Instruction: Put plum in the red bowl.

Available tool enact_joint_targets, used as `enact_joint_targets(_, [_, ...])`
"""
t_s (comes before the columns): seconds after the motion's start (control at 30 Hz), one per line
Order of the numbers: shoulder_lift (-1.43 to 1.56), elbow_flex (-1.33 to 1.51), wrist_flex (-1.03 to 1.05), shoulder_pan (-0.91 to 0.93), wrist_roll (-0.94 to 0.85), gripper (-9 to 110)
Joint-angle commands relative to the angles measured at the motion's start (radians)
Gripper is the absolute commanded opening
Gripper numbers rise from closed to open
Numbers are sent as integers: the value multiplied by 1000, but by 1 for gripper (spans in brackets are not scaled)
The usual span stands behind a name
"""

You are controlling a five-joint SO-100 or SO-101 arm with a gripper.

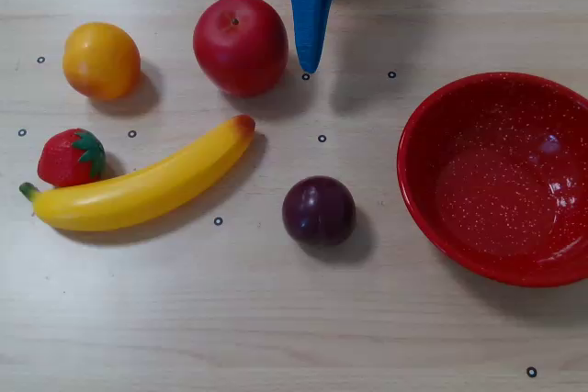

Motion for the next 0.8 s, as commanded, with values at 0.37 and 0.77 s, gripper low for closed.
enact_joint_targets(0.37, [9, 14, 8, 60, 49, 0])
enact_joint_targets(0.77, [-213, -213, 52, 23, 114, 0])
